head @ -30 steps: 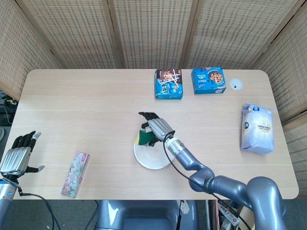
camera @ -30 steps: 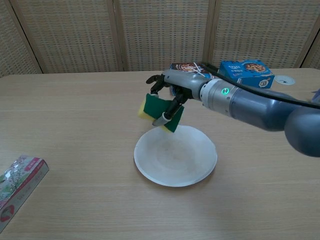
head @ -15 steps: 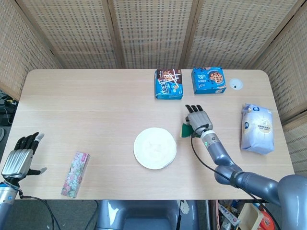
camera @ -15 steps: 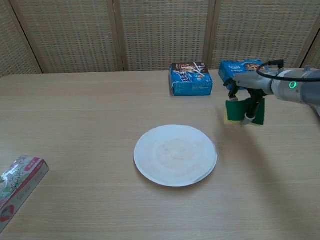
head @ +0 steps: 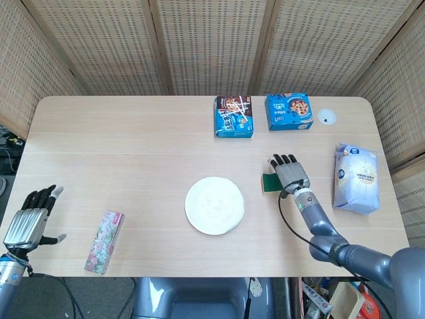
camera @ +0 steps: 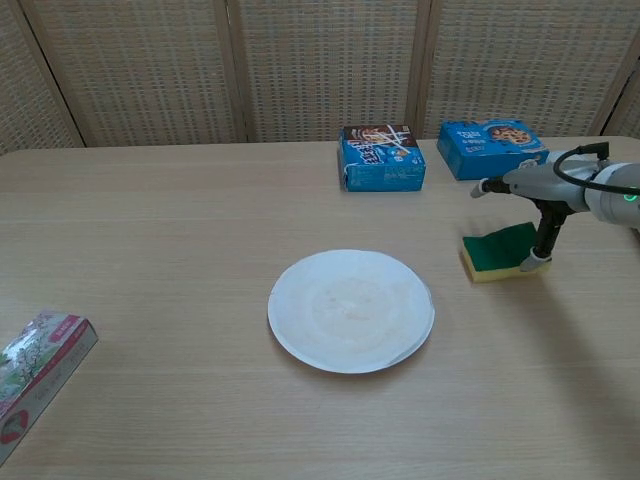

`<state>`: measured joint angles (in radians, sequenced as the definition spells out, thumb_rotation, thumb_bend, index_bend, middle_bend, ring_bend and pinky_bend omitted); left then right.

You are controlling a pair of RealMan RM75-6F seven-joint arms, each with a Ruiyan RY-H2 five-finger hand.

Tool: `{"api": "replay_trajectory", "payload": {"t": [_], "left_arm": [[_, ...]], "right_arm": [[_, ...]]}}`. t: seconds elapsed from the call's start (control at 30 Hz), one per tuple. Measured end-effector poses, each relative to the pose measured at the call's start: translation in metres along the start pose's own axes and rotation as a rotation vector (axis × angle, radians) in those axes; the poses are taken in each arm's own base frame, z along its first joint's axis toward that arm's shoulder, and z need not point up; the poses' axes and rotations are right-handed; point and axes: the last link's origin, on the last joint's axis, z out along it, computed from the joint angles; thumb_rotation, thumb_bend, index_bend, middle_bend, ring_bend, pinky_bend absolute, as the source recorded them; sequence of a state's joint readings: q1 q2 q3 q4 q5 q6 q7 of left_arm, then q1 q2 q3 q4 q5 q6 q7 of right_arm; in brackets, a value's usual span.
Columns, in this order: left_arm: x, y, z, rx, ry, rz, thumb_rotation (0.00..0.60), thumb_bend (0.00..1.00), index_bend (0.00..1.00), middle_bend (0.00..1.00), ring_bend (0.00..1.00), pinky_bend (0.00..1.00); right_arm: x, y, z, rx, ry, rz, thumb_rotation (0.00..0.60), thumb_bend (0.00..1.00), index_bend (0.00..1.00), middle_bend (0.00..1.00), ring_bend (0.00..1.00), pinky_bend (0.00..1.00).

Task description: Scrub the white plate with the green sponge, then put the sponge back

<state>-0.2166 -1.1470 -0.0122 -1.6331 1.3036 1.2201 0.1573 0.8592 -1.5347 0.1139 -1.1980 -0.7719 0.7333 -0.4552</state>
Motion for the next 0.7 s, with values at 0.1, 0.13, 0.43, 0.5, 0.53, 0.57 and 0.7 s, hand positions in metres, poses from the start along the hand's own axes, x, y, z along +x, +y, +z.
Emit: {"api": "replay_trajectory", "payload": {"t": [0.1,0.13,0.43,0.5,0.53,0.57,0.7], "left_arm": [[0.001,0.001,-0.001,-0.007,0.0,-0.001,0.6,0.0,0.0,0.0,0.0,0.0],[0.001,0.001,-0.001,-0.009,0.001,-0.001,0.6,0.0,0.0,0.0,0.0,0.0],[0.006,0.003,-0.007,-0.031,0.028,-0.011,0.6,0.0,0.0,0.0,0.0,0.0],[0.009,0.003,-0.009,-0.036,0.044,-0.013,0.6,0.0,0.0,0.0,0.0,0.0],[0.01,0.003,-0.01,-0.037,0.052,-0.013,0.6,0.0,0.0,0.0,0.0,0.0],[0.011,0.003,-0.012,-0.037,0.065,-0.013,0.6,0.0,0.0,0.0,0.0,0.0],[0.015,0.003,-0.017,-0.031,0.121,-0.005,0.6,0.0,0.0,0.0,0.0,0.0]], "right_arm": [[0.007,-0.004,-0.012,0.027,0.029,0.048,0.6,0.08,0.02,0.0,0.0,0.0],[0.009,-0.005,-0.016,0.037,0.038,0.066,0.6,0.07,0.02,0.0,0.0,0.0],[0.028,0.015,-0.082,0.113,0.225,0.149,0.6,0.0,0.01,0.0,0.0,0.0],[0.026,0.028,-0.103,0.117,0.281,0.15,0.6,0.0,0.01,0.0,0.0,0.0],[0.025,0.034,-0.111,0.116,0.307,0.15,0.6,0.0,0.01,0.0,0.0,0.0],[0.024,0.04,-0.12,0.114,0.333,0.15,0.6,0.0,0.01,0.0,0.0,0.0],[0.009,0.069,-0.165,0.084,0.444,0.146,0.6,0.0,0.01,0.0,0.0,0.0]]}}
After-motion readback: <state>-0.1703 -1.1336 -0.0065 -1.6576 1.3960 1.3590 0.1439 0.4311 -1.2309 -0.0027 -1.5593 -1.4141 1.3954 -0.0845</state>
